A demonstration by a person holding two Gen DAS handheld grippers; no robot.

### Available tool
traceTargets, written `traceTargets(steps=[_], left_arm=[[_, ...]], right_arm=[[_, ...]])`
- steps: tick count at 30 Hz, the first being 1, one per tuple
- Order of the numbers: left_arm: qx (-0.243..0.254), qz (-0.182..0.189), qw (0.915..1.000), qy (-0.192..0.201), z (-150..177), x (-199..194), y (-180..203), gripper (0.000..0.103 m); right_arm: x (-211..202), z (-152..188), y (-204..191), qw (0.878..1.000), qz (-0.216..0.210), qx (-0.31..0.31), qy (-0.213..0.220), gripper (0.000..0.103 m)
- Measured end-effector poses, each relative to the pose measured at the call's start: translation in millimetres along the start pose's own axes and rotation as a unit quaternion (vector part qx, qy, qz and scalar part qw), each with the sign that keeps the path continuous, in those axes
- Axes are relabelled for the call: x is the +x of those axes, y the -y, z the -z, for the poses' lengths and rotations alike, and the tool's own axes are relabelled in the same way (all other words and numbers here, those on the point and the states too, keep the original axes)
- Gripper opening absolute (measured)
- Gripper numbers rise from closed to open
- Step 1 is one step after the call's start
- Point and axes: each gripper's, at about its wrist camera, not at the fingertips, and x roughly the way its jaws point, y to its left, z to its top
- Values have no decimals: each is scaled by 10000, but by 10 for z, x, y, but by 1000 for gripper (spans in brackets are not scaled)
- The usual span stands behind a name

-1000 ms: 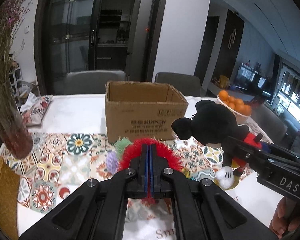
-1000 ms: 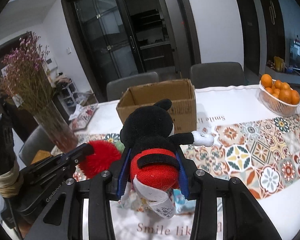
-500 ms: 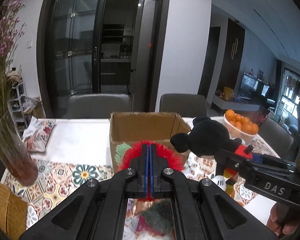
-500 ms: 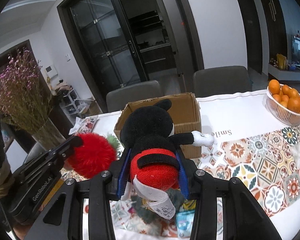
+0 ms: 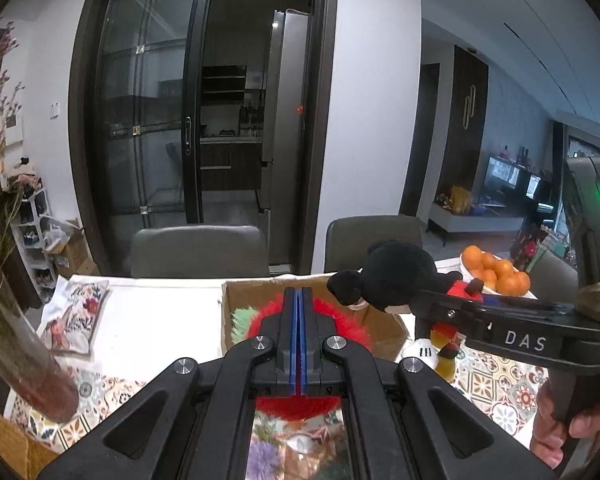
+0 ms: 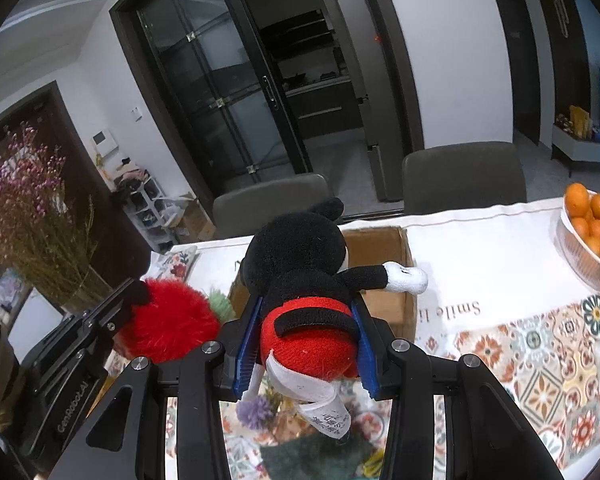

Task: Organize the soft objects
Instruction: 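Lift the Mickey plush with the right tool and carry it over the box, then open the right tool to drop the Mickey plush into the box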

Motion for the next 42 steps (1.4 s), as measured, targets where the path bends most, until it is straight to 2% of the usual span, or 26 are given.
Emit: traceTargets(steps=[12,14,19,23,25,26,27,28,29,36,42], left_arm=[[149,-14,9998,-89,-315,496,-12,2],[164,16,9996,-214,-364,638,-29,2],[269,-176,9988,-372,-444,923,-78,2],[259,-185,9977,-602,-441,1085,-110,2],[205,-181,9972,-701,-422,1142,-129,3],[183,-171,9969,-742,-411,1160,-140,4],[171,-177,9966,-791,-394,1171,-146,5],[153,-194,9963,-824,-376,1177,-153,10],[149,-212,9961,-838,-367,1177,-166,15],[128,-428,9943,-972,-258,1108,-198,24],[150,-513,9935,-1004,-193,897,-204,33]], right_arm=[[650,-450,150,9979,-192,-172,-599,43],[816,-476,198,9957,-295,-88,-871,43],[1148,-516,275,9928,-297,-70,-1157,43],[1398,-533,325,9891,-248,-73,-1448,44],[1515,-545,323,9876,-226,-104,-1549,50],[1561,-550,317,9865,-240,-158,-1615,58],[1628,-568,309,9844,-196,-214,-1735,78],[1657,-572,307,9841,-41,-277,-1754,84],[1644,-572,305,9853,105,-337,-1671,84],[1397,-552,280,9887,615,-546,-1255,84],[1055,-502,183,9907,795,-638,-899,84]])
